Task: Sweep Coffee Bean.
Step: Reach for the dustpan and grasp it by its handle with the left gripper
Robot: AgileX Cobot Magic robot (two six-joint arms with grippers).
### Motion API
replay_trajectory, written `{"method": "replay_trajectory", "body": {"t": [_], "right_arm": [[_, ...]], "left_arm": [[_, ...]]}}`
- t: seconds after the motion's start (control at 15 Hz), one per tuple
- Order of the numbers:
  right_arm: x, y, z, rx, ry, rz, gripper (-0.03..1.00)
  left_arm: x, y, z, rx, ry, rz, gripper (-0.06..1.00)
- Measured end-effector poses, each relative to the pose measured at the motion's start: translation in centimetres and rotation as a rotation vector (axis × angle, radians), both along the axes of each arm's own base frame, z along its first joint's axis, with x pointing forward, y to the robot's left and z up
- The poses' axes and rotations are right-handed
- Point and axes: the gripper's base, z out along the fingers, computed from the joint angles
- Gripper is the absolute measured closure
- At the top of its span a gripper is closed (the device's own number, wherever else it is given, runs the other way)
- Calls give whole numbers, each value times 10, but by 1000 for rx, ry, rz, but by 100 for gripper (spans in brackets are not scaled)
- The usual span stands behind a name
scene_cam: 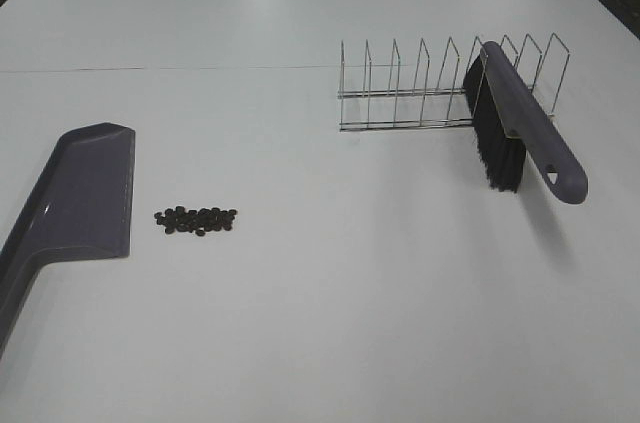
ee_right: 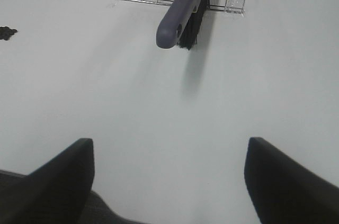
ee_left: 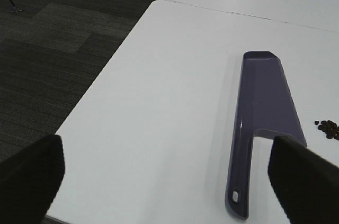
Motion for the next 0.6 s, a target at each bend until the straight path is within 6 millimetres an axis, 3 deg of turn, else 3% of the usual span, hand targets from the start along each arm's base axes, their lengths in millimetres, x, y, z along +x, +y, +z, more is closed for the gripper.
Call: {"method": "replay_trajectory", "body": {"t": [0.6], "right_arm": [[0, 0, 0, 0, 0, 0, 28]], "left_arm": [[2, 0, 0, -2, 10, 0, -3]]}}
